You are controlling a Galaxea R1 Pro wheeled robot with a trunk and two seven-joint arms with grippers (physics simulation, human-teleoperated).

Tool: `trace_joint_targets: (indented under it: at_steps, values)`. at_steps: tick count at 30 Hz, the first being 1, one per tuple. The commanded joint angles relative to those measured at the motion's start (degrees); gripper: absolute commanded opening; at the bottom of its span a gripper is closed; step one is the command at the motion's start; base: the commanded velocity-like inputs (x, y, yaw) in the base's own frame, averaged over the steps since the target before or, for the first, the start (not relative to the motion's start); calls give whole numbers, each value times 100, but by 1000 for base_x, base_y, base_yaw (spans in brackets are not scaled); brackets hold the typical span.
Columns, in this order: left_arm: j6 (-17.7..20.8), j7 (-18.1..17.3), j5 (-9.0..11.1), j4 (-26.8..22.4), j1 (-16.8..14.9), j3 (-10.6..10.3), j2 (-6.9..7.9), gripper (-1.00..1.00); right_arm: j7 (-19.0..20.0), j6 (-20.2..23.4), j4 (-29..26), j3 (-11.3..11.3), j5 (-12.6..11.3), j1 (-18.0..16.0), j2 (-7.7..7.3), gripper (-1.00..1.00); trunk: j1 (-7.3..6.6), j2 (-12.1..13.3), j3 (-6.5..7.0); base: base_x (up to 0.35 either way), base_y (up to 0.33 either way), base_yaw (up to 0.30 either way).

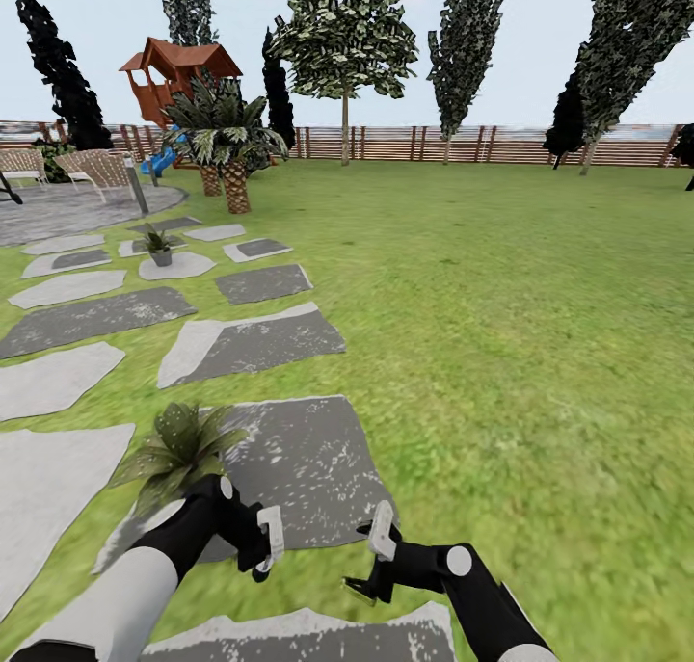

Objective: Pick up the pesticide atomizer in the garden and spray insectifuge to fully cover both potted plants in the garden.

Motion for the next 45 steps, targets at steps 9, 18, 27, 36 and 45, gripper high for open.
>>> trace_joint_targets:
  at_steps: [9,18,27,36,45]
  values:
    - [-480,165,16,64,5,-13,-138,-100,36,-32,-142,-36,44,-5,13,-100,-1,-2,-5,0,0,0]
    - [-498,341,46,76,5,-13,-376,-100,44,-21,-527,-36,40,-12,73,-100,-1,-2,-5,0,0,0]
    - [-683,347,58,78,5,-4,-534,-100,119,-12,-771,-36,31,-41,73,-100,-1,-2,-5,0,0,0]
    - [-724,353,75,50,5,-4,-818,-100,124,-12,-771,-36,31,-41,73,-100,-1,-2,-5,0,0,0]
    - [-774,350,178,54,5,18,-978,-100,124,-12,-771,-36,31,-41,73,-100,-1,-2,-5,0,0,0]
